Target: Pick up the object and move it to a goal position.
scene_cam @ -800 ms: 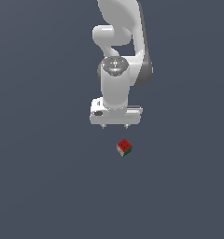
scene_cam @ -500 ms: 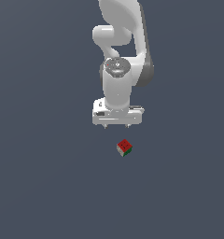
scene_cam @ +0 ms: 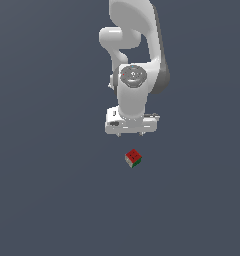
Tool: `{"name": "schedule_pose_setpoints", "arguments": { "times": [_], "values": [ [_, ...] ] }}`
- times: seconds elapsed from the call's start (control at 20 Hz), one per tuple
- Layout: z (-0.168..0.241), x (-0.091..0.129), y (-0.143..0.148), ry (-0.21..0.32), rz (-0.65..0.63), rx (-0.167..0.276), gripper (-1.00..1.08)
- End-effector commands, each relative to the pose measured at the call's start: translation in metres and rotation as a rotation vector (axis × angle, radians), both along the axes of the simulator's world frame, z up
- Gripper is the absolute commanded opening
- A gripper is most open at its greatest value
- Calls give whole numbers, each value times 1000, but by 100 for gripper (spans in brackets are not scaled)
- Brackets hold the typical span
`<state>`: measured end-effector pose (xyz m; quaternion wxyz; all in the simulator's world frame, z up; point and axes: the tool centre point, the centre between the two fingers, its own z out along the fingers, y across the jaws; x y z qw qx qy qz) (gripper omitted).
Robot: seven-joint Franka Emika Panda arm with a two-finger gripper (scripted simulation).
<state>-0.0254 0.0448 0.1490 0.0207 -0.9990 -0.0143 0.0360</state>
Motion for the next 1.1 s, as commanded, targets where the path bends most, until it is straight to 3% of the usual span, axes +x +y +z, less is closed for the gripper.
{"name": "schedule_pose_setpoints", "arguments": {
  "times": [0.0,0.45,1.05],
  "values": [
    [-1,1,-1,-2,9,-1,100],
    [-15,14,3,-20,139,-5,100],
    [-50,43,13,-64,457,-15,100]
  ]
}}
